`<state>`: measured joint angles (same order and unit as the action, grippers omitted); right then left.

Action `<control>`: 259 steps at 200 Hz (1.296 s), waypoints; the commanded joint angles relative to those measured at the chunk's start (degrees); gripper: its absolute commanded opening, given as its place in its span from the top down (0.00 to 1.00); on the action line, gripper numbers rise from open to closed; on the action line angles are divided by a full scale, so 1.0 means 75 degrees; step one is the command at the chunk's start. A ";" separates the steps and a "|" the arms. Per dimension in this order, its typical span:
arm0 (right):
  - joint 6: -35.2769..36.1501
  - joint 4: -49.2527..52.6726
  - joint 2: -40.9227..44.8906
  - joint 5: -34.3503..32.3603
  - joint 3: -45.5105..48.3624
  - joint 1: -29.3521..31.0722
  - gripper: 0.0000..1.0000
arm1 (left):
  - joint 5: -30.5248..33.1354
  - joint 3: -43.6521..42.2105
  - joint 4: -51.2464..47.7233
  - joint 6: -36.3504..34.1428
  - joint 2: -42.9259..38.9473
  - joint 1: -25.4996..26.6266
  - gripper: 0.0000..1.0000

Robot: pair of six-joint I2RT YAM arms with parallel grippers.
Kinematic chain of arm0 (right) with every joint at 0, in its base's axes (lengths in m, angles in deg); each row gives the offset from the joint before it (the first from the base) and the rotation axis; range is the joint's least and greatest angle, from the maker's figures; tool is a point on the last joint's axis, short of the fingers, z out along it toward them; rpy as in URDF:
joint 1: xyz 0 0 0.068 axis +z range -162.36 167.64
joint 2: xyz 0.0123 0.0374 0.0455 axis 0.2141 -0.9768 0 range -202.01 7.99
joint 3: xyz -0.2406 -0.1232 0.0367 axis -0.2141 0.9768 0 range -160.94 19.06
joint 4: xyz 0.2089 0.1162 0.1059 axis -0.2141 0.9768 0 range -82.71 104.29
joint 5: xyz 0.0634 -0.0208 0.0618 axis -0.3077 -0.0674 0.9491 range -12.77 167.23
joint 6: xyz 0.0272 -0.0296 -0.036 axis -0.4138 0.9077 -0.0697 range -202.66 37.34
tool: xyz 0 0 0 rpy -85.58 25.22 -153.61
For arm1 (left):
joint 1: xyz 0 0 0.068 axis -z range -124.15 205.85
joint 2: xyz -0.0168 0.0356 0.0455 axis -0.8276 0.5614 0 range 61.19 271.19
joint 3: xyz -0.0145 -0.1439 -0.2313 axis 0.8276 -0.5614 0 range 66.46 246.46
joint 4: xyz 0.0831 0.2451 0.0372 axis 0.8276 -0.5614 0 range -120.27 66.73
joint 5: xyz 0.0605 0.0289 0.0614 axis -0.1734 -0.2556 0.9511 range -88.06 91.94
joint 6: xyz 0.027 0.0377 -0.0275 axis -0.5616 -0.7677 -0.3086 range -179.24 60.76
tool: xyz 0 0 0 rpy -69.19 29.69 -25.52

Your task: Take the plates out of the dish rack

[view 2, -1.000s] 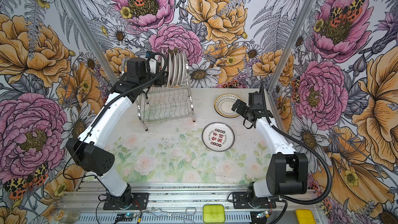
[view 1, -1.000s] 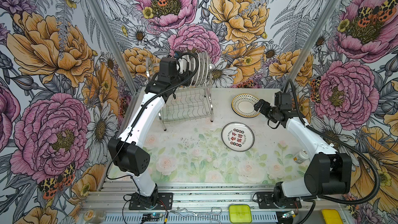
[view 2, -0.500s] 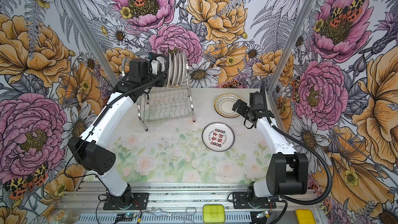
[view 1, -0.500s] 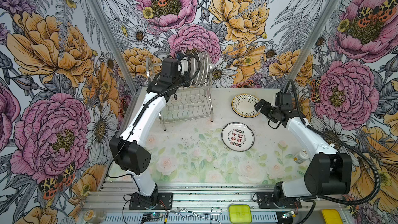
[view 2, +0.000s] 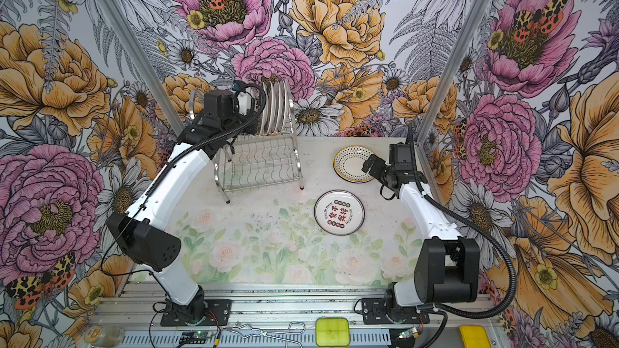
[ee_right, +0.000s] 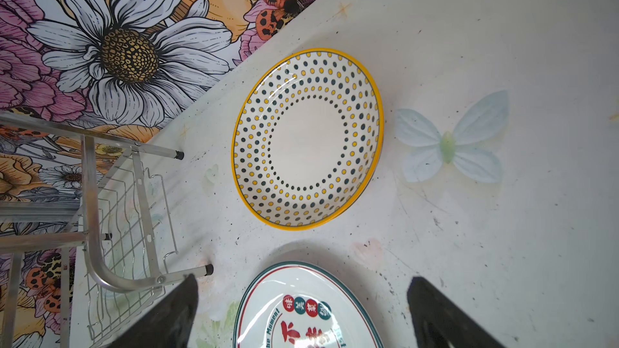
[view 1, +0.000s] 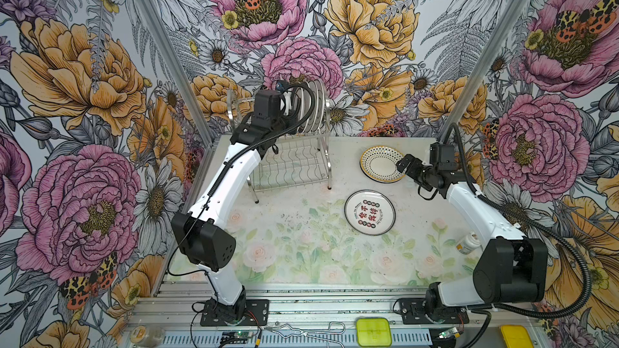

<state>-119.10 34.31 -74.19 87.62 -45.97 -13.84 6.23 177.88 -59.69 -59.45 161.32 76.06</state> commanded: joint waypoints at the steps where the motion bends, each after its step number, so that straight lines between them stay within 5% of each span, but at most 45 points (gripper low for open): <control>1: 0.0099 -0.0041 0.0254 0.0063 0.0081 -0.0075 0.01 | 0.0238 0.0292 -0.0074 -0.0097 0.0131 0.0048 0.81; 46: 0.0099 -0.0044 0.0285 0.0102 0.0125 -0.0143 0.02 | 0.0210 0.0350 -0.0089 -0.0240 0.0080 0.0083 0.95; 259: 0.0079 -0.0041 0.0690 0.0243 0.0445 -0.0281 0.02 | -0.0127 0.0532 -0.0078 -0.0347 -0.0450 0.0048 1.00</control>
<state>-118.99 34.49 -71.13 89.10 -42.94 -15.45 6.67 179.52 -62.20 -60.72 161.37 76.51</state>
